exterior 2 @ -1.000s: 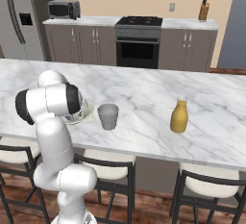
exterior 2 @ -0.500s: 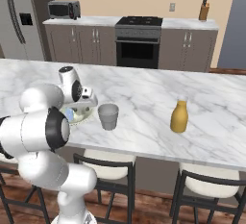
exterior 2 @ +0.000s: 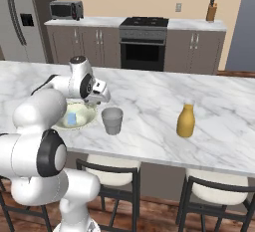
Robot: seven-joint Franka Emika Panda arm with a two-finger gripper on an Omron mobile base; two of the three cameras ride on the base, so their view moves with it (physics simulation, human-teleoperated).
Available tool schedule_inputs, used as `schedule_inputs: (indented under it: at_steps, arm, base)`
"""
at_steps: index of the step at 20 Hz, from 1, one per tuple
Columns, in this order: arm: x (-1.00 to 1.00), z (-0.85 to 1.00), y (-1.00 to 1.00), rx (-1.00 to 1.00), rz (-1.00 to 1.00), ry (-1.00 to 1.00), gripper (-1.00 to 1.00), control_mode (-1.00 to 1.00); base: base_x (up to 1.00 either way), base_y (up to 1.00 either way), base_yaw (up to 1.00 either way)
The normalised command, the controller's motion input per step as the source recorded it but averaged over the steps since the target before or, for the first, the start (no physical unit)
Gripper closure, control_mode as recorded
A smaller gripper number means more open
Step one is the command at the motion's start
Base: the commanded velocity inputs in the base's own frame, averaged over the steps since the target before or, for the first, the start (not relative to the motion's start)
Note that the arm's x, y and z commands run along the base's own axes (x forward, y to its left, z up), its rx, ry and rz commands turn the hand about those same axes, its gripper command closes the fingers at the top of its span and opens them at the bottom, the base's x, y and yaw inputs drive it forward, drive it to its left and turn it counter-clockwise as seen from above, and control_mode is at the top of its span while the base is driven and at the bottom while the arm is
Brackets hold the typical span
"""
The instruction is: There are two ice cubes in the ice bowl. Place both ice cubes in the glass cup.
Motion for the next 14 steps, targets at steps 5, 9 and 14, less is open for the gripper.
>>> schedule_inputs:
  at_steps: [5, 9, 14]
  arm:
    - [0.0, -0.02, -0.26, -0.01, 0.0, 0.0, 1.0, -1.0]
    - [0.01, -0.01, -0.72, 0.0, 0.0, 0.0, 1.0, -1.0]
    - [0.09, 0.0, -0.22, 0.0, 0.0, 0.0, 1.0, -1.0]
  base:
    - [0.0, 0.0, 0.0]
    - [0.0, 0.0, 0.0]
    - [0.0, 0.0, 0.0]
